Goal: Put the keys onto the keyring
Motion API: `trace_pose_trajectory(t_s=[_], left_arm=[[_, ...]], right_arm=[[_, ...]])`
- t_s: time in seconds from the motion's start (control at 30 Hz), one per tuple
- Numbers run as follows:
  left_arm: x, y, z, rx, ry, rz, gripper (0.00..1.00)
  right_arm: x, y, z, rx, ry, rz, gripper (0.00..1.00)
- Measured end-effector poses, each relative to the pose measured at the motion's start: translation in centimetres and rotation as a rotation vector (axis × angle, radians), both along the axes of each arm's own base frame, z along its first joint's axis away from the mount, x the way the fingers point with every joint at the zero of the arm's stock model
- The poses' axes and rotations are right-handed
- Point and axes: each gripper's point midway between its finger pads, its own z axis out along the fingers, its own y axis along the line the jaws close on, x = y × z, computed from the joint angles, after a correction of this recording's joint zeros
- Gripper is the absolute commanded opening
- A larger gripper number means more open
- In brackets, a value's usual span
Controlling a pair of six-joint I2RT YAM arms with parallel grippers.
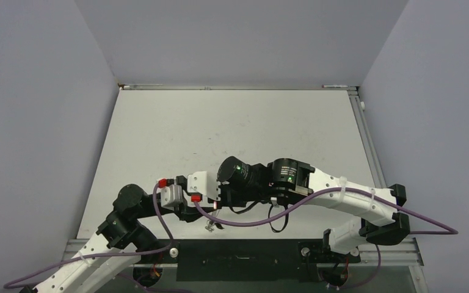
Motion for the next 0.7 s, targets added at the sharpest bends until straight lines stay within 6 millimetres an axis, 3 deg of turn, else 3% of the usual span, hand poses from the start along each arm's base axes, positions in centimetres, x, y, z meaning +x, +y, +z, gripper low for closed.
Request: trace_pose_trajectory(t_s=[0.23,0.47,0.7], left_arm=[[0.0,0.6,0.1,-0.024,-0.026,0.028,0.41],[-0.1,0.6,0.6,-0.036,-0.062,0.025,0.33],[-0.6,0.8,1.7,-0.075,-0.106,0.001,0.32]], right_arm=[[-0.4,-0.2,2.3,0.087,-0.008,0.016,0.05],[-0.7,-0.3,2.2,0.081,0.002,0.028,0.05],[-0.8,-0.1,1.1,0.042,0.016,0.038,0.05]])
